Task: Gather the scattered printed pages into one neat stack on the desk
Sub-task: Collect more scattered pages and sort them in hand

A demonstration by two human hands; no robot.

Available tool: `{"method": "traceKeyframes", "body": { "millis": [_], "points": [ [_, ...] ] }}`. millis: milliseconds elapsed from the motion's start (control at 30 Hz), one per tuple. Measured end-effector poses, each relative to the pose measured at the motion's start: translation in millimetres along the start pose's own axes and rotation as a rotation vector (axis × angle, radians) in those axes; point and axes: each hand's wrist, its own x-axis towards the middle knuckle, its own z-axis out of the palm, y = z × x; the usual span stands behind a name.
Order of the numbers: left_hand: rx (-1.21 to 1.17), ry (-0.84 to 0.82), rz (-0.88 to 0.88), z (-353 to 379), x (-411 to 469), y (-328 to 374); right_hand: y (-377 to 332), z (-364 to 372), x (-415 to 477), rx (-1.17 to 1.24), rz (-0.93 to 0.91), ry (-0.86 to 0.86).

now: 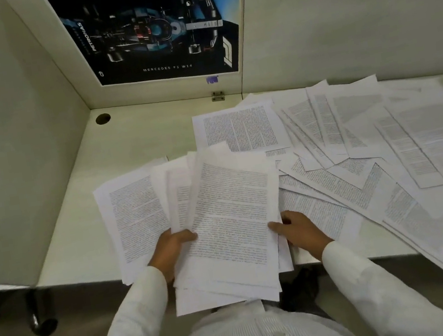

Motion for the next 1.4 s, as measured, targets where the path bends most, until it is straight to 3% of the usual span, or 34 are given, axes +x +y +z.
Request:
{"method": "traceKeyframes", "body": {
  "millis": [133,233,500,700,767,867,1000,1100,1300,1400],
  "points": [
    [0.026,-0.166,0.005,-21,-6,29,-20,6,-7,0.191,-0.057,0.011],
    [0.011,-0.278,-0.018,-25,-15,42,-38,17,-14,0.329,-0.118,-0.082],
    [-0.053,-0.26,-0.012,-45,-22,56,-66,37,-17,0.428,-0.155,-0.187],
    [0.027,-0.437,0.011,-30,-35,91,-101,32,-14,0.366,-0.212,-0.277],
    [0.033,-0.388,0.079,-16,-36,106,-117,29,-14,0.306,-0.241,-0.293],
    [0.008,-0.197,0.196,-5,-28,122,-130,8,-11,0.455,-0.262,-0.255],
    [0.152,-0.076,0.208,7,-30,130,-132,-14,-9,0.416,-0.271,-0.268],
    [0.3,-0.122,0.204,21,-38,132,-130,-24,-7,0.263,-0.266,-0.333],
    [0.233,-0.346,0.159,43,-47,143,-133,-47,8,0.415,-0.298,-0.34],
    [0.248,-0.325,0.16,58,-44,145,-137,-49,13,0.354,-0.329,-0.348]
  ]
}}
